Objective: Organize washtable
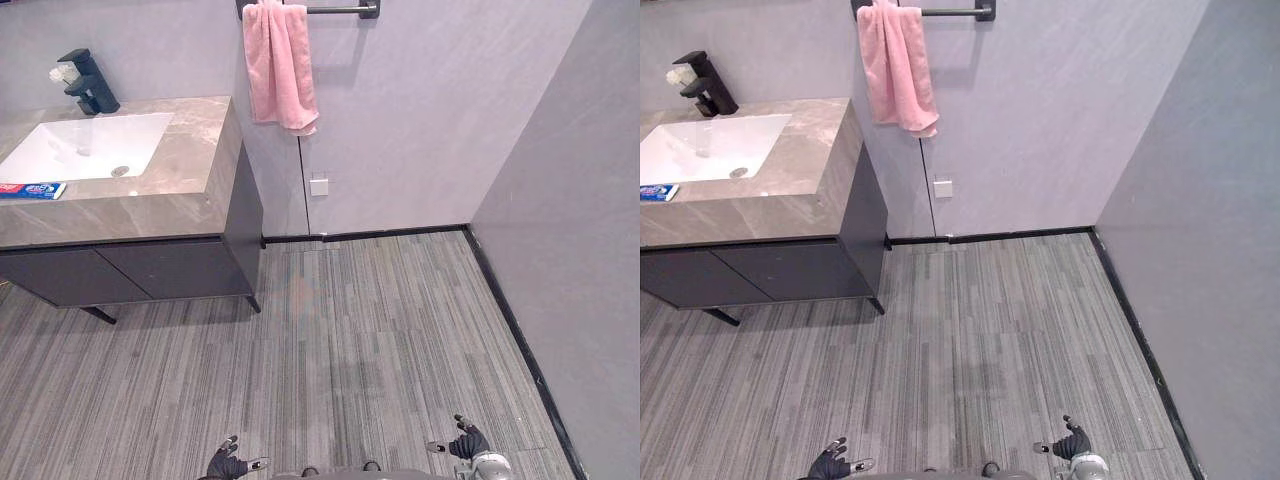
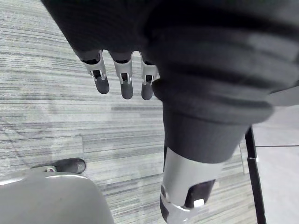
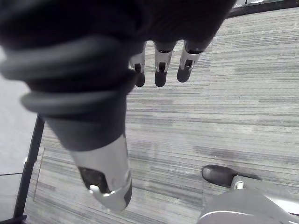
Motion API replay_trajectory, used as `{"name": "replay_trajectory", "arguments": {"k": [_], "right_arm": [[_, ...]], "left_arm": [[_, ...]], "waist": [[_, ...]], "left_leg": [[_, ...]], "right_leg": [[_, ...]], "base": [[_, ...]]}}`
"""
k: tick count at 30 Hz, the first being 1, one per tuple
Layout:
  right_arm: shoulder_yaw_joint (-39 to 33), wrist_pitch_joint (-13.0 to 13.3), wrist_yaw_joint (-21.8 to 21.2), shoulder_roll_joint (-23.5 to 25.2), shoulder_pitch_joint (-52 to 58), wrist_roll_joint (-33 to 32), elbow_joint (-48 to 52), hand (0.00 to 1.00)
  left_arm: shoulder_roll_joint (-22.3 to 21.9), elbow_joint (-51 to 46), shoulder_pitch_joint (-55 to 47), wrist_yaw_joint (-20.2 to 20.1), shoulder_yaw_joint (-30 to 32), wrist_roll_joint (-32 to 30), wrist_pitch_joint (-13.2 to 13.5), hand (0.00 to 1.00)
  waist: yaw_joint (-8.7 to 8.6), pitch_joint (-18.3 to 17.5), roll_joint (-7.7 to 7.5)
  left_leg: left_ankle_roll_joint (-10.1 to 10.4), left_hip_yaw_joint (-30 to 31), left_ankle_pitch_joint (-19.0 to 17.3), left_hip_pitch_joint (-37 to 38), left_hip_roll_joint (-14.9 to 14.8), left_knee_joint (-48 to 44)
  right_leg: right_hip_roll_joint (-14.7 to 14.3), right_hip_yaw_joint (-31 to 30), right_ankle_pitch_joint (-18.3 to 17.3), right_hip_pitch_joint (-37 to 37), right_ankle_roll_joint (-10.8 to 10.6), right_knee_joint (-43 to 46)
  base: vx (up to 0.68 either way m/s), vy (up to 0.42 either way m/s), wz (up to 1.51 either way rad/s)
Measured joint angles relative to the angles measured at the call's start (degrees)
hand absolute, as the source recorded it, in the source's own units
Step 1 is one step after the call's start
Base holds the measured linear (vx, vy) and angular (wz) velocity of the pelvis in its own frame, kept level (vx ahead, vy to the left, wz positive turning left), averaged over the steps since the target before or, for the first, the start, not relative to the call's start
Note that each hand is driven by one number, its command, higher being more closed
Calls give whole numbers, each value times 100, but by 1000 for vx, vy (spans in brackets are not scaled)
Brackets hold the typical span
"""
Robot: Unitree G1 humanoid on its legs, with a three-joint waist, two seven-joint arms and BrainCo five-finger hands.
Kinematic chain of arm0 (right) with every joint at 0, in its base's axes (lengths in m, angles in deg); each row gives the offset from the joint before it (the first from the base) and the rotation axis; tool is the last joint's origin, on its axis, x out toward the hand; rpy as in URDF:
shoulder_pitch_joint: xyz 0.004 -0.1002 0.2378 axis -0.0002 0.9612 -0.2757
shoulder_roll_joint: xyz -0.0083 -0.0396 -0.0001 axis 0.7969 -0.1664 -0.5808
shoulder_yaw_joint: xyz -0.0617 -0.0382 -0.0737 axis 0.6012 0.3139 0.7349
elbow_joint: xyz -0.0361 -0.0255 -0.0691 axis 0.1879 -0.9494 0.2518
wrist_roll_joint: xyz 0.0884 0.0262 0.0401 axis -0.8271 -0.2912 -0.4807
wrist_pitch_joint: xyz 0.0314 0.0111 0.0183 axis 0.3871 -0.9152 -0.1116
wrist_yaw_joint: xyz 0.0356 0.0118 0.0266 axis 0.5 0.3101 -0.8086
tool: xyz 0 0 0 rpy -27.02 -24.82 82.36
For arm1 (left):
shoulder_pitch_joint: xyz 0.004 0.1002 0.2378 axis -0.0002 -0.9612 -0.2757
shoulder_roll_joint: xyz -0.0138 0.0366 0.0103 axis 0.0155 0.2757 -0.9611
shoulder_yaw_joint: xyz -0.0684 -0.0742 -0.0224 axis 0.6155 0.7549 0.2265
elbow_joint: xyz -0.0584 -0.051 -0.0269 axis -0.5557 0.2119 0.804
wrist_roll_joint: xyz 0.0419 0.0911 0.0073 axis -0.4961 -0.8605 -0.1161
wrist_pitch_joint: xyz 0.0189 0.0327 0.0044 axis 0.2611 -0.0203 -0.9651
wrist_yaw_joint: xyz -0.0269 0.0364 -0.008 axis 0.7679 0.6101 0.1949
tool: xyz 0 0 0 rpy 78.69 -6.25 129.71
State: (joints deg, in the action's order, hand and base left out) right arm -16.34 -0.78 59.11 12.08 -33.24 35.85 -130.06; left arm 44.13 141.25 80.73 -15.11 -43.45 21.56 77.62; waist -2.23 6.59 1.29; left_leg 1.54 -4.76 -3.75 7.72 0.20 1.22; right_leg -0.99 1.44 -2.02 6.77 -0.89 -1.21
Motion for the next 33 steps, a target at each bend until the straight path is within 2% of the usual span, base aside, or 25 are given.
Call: {"name": "replay_trajectory", "arguments": {"k": [10, 19, 27, 30, 33], "right_arm": [[0, -1, 0, -81, -7, 16, 0, 0], [5, -9, -2, -79, -8, 15, -5, 0], [17, -19, -3, -76, -131, 13, -16, 0], [16, -80, -4, -61, -199, 13, -17, 0], [5, -120, -4, -75, -268, 12, -13, 0]], "left_arm": [[10, -3, -1, 0, 4, -8, 1, 0], [14, -3, 1, 0, 3, -36, 1, 0], [18, -2, 36, 0, 1, -64, 0, 0], [56, -6, 93, 0, 1, -63, 0, 0], [121, -62, 137, 0, 2, -52, 0, 0]], "waist": [[1, -1, -6], [1, -9, -69], [20, -7, -104], [32, 29, -148], [77, 53, -114]], "left_leg": [[-3, -22, 1, -1, -6, 47], [-3, -62, 1, 1, -3, 96], [-65, -318, -45, -124, -23, 110], [-129, -425, -246, -259, -38, -135], [-182, -581, -586, -496, -96, -603]], "right_leg": [[-12, 10, 1, -2, 1, -24], [-14, -23, 3, -8, 3, -73], [-54, -276, 50, -213, 70, -104], [-57, -385, 49, -309, 64, -100], [-68, -554, -87, -458, -85, 112]], "base": [[0, 0, 0], [0, 0, -1], [-4, -12, -17], [26, -5, -22], [71, 27, -32]]}}
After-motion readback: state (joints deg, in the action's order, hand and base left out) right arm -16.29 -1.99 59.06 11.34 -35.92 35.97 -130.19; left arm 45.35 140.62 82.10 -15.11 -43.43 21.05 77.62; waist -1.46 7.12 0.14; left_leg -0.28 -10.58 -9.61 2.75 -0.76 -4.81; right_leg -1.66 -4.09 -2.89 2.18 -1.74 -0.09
